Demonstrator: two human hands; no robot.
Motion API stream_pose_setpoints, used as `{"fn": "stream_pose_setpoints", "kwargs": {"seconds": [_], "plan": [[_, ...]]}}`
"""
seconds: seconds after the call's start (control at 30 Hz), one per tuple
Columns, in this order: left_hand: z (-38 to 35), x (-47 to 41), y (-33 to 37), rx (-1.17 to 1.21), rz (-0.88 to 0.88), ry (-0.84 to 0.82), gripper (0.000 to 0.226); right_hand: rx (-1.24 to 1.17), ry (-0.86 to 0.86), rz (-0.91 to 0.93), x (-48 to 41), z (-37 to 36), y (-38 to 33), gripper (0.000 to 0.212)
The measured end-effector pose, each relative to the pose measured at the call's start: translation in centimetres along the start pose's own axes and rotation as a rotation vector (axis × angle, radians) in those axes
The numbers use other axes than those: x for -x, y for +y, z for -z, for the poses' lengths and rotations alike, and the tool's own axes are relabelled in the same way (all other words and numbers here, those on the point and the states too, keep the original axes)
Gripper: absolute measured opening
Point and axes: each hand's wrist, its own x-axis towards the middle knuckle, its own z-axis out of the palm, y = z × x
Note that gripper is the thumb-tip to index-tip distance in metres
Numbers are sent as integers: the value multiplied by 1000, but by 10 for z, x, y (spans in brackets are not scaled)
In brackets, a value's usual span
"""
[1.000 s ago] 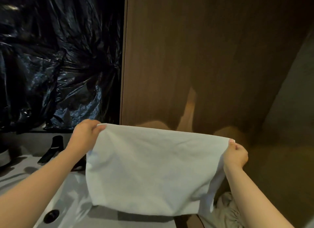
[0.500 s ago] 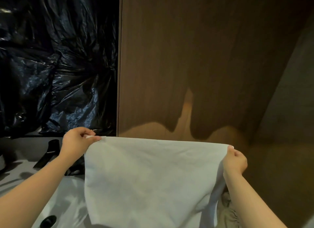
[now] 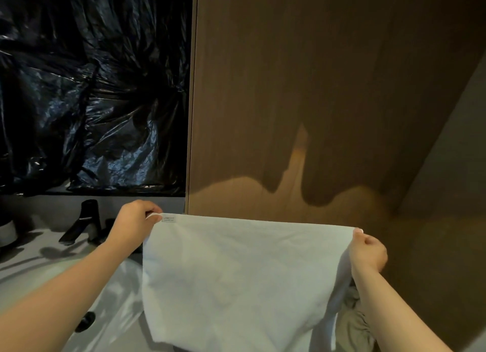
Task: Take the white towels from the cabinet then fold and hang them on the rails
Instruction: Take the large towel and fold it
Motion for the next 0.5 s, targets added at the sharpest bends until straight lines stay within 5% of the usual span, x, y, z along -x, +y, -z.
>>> {"fn": "stream_pose_setpoints", "kwargs": {"seconds": [0.23, 0.5], "plan": [[-14, -1, -10, -109, 14, -115, 17, 228, 9, 5, 0, 3, 9, 34], [-17, 7, -11, -387, 41, -333, 19, 131, -60, -63, 7, -13, 14, 33]]}}
